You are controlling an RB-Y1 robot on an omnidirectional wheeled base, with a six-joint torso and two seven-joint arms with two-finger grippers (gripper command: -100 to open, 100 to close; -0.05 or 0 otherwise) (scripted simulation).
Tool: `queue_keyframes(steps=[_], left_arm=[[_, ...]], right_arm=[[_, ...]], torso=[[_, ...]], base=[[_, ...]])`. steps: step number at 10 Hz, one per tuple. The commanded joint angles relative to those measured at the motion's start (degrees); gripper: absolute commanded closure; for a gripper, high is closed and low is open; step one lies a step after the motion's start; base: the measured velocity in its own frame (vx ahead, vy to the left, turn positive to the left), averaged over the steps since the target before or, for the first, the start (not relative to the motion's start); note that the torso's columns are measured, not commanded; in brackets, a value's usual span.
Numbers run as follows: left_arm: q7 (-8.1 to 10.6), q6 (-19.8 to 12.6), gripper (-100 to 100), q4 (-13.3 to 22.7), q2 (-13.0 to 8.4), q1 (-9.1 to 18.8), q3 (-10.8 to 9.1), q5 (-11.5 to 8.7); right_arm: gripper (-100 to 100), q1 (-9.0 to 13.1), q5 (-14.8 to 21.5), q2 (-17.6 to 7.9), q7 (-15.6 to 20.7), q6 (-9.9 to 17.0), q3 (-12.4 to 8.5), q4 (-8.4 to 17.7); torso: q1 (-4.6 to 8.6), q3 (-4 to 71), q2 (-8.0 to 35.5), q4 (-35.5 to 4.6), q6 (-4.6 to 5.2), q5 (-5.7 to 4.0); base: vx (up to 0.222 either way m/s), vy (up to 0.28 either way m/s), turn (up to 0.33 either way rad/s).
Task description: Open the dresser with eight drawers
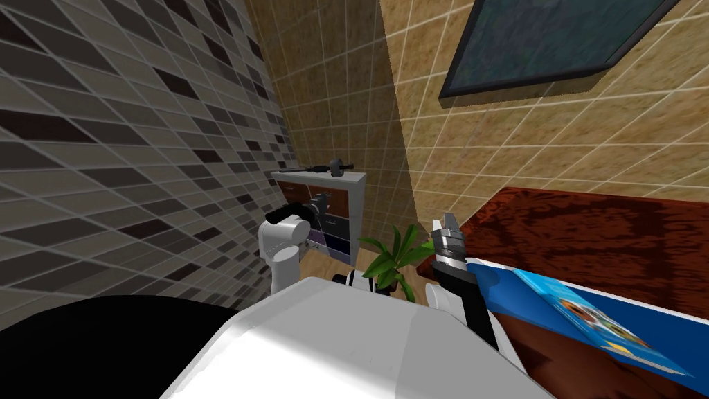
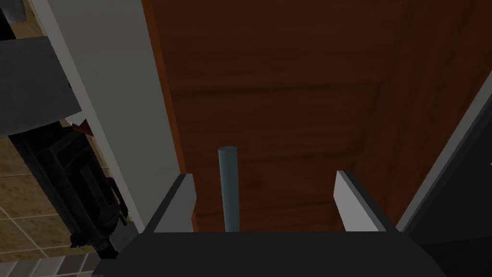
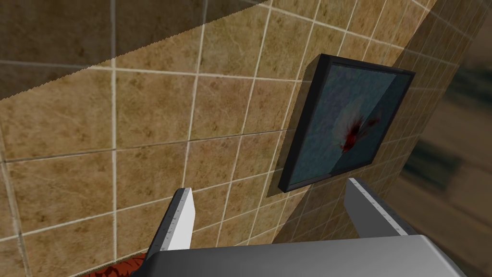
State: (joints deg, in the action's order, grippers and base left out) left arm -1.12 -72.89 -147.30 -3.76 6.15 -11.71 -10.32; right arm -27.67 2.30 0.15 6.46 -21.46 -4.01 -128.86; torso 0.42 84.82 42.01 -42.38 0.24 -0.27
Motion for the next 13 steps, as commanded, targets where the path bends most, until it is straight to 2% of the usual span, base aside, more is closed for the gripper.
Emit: queue_keyframes(steps=[1, 3, 4, 9, 13], left_arm=[[-0.12, 0.3, -100, -1.42, -0.02, 0.05, -0.8, -1.11], [-0.09, 0.21, -100, -1.54, -0.05, 0.25, -0.98, -1.13], [-0.08, 0.16, 100, -1.54, -0.06, 0.28, -0.99, -1.12], [-0.14, -1.74, 100, -2.54, -0.17, 1.26, -1.04, -1.78], [-0.31, -1.92, 100, -2.48, -0.12, 1.05, -0.71, -2.03]], right_arm=[[0, 0.0, 0.0, 0.0, 0.0, 0.0, 0.0, 0.0], [0, 0.0, 0.0, 0.0, 0.0, 0.0, 0.0, 0.0], [0, 0.0, 0.0, 0.0, 0.0, 0.0, 0.0, 0.0], [0, 0.03, 0.0, 0.0, 0.0, 0.01, 0.0, 0.01], [0, 0.02, 0.0, 0.0, 0.0, 0.0, 0.0, 0.01]], torso=[[-0.25, -0.17, 0.18, 0.07, -0.17, 0.17], [-0.53, -0.27, 0.29, 0.08, -0.23, 0.3], [-0.48, -0.27, 0.32, 0.08, -0.25, 0.29], [-0.56, -0.33, 0.44, 0.09, -0.24, 0.42], [-0.56, -0.34, 0.39, 0.12, -0.31, 0.36]], base=[[0.0, 0.0, 0.0], [0.019, 0.014, -0.045], [0.0, 0.0, 0.0], [-0.168, 0.023, 0.032], [-0.147, 0.02, 0.022]])
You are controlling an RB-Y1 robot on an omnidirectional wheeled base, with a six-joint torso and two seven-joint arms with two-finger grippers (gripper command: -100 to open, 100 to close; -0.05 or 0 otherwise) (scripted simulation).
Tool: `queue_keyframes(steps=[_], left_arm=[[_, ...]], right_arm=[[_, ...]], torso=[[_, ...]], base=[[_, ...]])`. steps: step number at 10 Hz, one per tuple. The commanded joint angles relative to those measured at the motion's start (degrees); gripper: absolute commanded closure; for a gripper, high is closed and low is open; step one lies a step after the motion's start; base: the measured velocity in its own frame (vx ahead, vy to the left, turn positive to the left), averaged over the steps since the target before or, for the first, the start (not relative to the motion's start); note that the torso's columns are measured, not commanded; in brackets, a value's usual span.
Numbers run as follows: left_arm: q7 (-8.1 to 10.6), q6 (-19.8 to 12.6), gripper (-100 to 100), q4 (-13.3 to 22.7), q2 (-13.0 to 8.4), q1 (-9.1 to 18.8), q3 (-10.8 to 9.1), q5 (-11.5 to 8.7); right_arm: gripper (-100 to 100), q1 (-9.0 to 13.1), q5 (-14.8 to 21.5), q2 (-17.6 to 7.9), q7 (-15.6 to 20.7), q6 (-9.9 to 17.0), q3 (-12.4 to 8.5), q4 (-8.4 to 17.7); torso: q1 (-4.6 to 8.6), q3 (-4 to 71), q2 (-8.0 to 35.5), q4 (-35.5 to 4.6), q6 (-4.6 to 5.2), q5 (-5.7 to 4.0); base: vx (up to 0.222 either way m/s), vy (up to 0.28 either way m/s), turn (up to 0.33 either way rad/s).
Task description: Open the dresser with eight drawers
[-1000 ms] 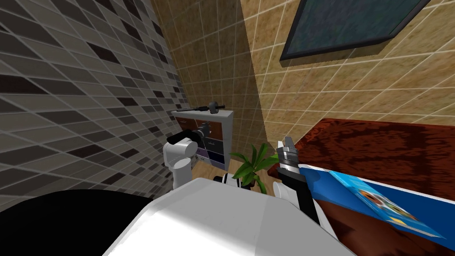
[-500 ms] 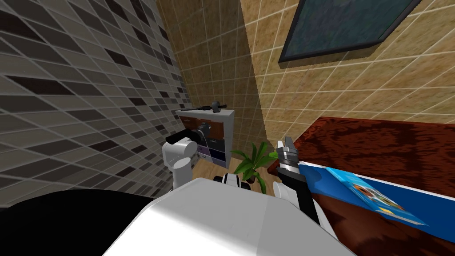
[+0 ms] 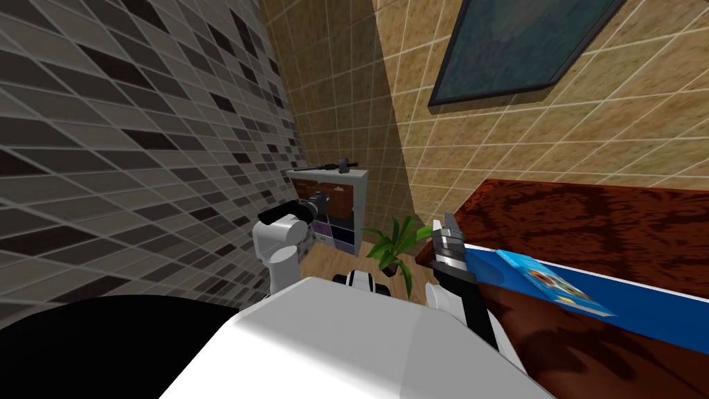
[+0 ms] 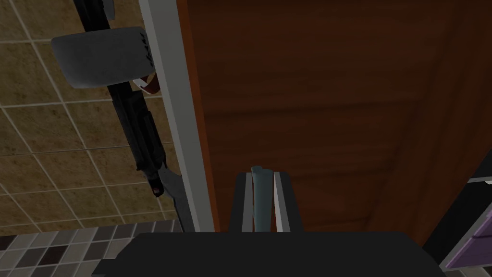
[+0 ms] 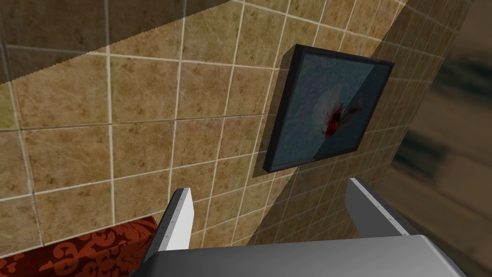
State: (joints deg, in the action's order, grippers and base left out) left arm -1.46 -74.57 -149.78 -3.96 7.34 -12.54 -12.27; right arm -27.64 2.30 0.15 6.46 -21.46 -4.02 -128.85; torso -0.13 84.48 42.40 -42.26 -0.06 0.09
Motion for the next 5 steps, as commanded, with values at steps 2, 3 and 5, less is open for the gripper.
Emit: queue_keyframes(steps=[2, 3, 5], left_arm=[[0.26, -3.21, -100, -0.08, -0.59, 3.23, -1.09, -0.49], [0.39, -4.82, -100, -0.06, -0.9, 4.87, -1.67, -0.7], [0.66, -8.03, -100, -0.04, -1.52, 8.09, -2.82, -1.13]], right_arm=[[0, -0.01, 0.0, 0.0, 0.0, 0.0, 0.0, 0.0], [0, -0.02, 0.0, 0.0, 0.0, 0.0, 0.0, 0.0], [0, -0.03, 0.0, 0.0, 0.0, -0.01, 0.0, -0.01]], torso=[[0.16, 0.19, -0.34, 0.06, 0.06, -0.07], [0.18, 0.37, -0.57, 0.11, 0.07, -0.1], [0.15, 0.29, -0.4, 0.04, 0.1, -0.11]], base=[[-0.036, -0.004, 0.023], [0.034, -0.014, 0.031], [0.025, -0.012, 0.028]])
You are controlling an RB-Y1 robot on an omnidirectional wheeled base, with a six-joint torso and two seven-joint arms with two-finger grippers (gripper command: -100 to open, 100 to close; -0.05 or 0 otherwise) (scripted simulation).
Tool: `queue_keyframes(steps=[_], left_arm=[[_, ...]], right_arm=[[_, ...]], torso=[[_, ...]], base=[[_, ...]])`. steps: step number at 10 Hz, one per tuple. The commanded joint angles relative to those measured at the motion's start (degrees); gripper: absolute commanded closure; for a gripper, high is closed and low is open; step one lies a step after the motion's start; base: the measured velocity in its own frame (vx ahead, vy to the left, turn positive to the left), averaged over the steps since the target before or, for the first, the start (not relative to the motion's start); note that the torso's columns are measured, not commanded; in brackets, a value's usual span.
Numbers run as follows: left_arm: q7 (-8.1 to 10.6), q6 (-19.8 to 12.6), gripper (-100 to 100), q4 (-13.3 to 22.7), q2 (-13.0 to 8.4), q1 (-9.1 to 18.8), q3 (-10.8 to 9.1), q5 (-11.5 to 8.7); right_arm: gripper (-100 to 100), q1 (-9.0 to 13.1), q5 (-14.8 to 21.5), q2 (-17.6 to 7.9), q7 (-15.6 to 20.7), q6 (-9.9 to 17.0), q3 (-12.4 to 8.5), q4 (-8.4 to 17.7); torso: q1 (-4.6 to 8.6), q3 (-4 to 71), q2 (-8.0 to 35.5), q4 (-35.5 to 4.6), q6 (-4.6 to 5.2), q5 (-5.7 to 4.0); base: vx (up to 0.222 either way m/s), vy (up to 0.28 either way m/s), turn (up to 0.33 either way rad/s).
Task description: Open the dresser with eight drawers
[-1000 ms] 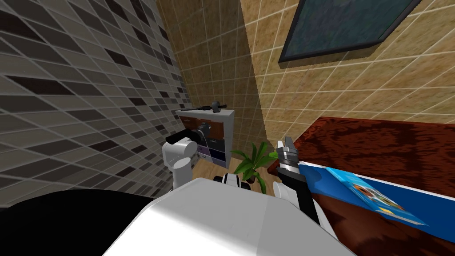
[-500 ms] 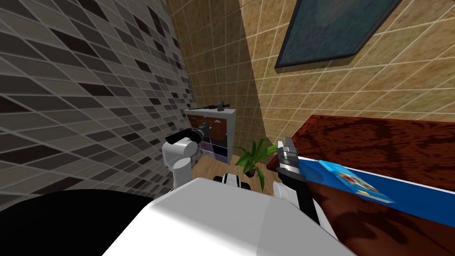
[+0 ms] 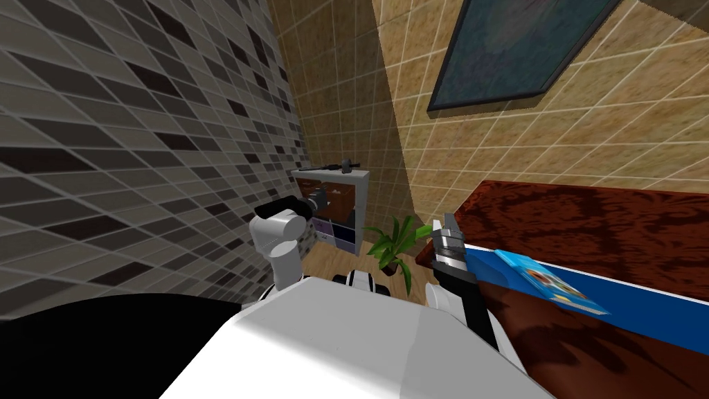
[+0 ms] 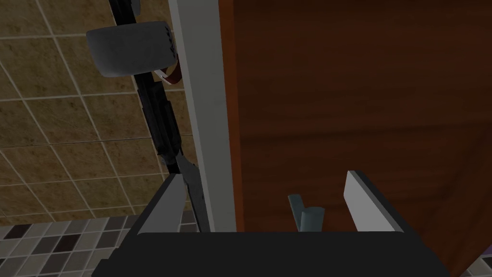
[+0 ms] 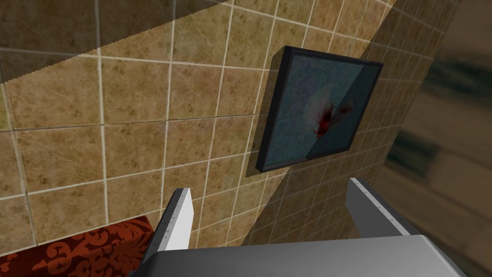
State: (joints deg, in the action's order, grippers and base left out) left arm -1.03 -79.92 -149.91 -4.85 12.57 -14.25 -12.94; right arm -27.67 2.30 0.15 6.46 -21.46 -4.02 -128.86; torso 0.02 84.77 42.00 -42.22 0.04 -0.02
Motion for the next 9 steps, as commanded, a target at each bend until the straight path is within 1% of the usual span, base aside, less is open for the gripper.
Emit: queue_keyframes(steps=[1, 3, 5, 6, 7, 9], left_arm=[[0.37, -4.16, -100, 0.1, -0.94, 4.24, -1.69, -0.67], [0.64, -7.5, -100, 0.13, -1.56, 7.83, -2.84, -1.1], [0.91, -10.71, -100, 0.16, -2.18, 10.85, -3.99, -1.53], [0.8, -9.95, -100, 0.62, -2.06, 9.66, -3.81, -1.76], [0.83, -10.37, 0, 0.68, -2.1, 9.82, -3.88, -1.78], [0.82, -10.44, 0, 0.77, -2.08, 9.7, -3.87, -1.77]], right_arm=[[0, 0.0, 0.0, 0.0, 0.0, 0.0, 0.0, 0.0], [0, 0.01, 0.0, 0.0, 0.0, 0.0, 0.0, 0.0], [0, 0.01, 0.0, 0.0, 0.0, 0.0, 0.0, 0.0], [0, 0.01, 0.0, 0.0, 0.0, 0.0, 0.0, 0.0], [0, 0.01, 0.0, 0.0, 0.0, 0.0, 0.0, 0.0], [0, 0.01, 0.0, 0.0, 0.0, 0.0, 0.0, 0.0]], torso=[[-0.02, -0.15, 0.21, -0.05, -0.03, 0.02], [-0.03, -0.28, 0.4, -0.1, -0.04, 0.03], [-0.01, -0.21, 0.36, -0.22, -0.05, -0.05], [0.02, -0.23, 0.47, -0.39, -0.09, -0.13], [0.01, -0.31, 0.5, -0.28, -0.07, -0.06], [0.02, -0.29, 0.44, -0.18, -0.05, -0.03]], base=[[0.012, -0.01, 0.03], [0.003, -0.01, 0.027], [-0.009, -0.015, 0.024], [0.003, -0.005, 0.002], [0.0, 0.0, 0.0], [0.0, 0.0, 0.0]])
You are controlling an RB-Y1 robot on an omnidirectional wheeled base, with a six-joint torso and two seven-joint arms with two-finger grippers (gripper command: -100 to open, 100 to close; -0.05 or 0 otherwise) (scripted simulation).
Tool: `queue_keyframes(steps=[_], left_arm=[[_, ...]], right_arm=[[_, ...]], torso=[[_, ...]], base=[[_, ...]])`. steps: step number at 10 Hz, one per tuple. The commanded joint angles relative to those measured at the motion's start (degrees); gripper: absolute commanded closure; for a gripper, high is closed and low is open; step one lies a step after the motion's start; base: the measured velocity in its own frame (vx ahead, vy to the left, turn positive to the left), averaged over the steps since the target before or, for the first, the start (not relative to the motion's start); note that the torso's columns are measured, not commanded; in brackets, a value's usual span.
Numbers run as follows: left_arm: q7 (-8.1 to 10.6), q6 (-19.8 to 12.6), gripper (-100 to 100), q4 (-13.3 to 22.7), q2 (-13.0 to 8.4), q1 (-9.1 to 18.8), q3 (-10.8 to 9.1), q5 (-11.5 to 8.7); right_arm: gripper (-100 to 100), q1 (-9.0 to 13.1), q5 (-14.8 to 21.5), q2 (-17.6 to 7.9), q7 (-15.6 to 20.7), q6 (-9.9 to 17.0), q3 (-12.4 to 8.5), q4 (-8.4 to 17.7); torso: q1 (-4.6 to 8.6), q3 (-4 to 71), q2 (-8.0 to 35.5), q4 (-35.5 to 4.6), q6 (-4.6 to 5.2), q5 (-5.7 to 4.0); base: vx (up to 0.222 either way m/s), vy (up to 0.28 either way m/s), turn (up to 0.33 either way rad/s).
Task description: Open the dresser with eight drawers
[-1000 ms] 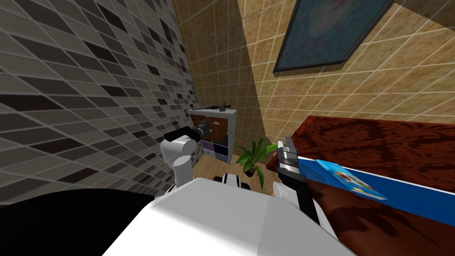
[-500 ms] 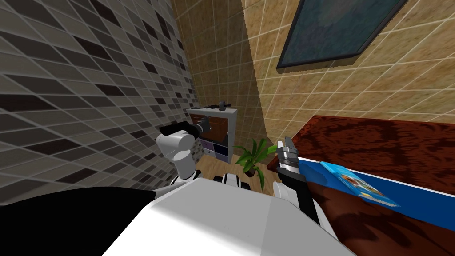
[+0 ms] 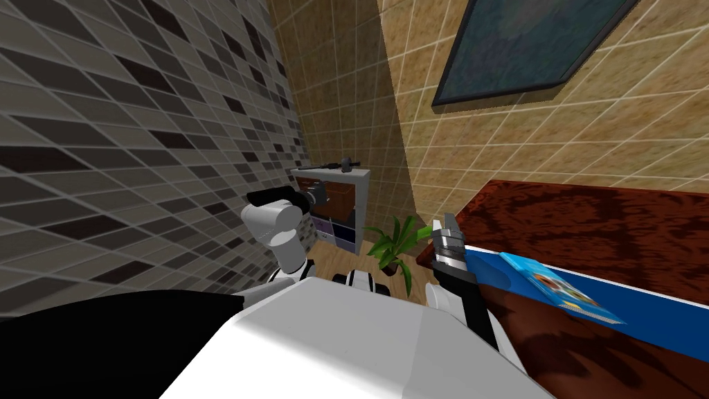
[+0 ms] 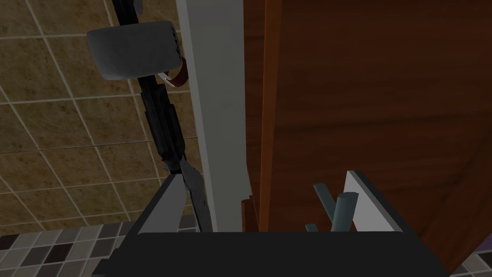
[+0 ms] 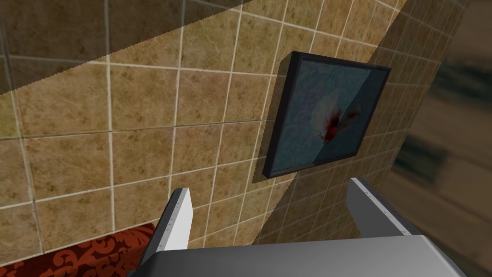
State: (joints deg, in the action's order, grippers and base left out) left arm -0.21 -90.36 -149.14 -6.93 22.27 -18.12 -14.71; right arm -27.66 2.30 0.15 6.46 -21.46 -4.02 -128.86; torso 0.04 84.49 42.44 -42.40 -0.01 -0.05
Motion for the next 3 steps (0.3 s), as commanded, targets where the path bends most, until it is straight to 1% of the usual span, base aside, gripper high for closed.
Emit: queue_keyframes(steps=[1, 3], left_arm=[[0.0, -0.04, 0, 0.03, 0.0, -0.04, 0.0, 0.0], [-0.01, -0.09, 0, 0.09, 0.01, -0.09, 0.0, 0.01]], right_arm=[[0, 0.0, 0.0, 0.0, 0.0, 0.0, 0.0, 0.0], [0, 0.0, 0.0, 0.0, 0.0, 0.0, 0.0, 0.0]], torso=[[0.0, 0.02, -0.04, 0.03, 0.0, 0.01], [0.0, 0.05, -0.09, 0.06, 0.01, 0.02]], base=[[0.0, 0.0, 0.0], [0.0, 0.0, 0.0]])
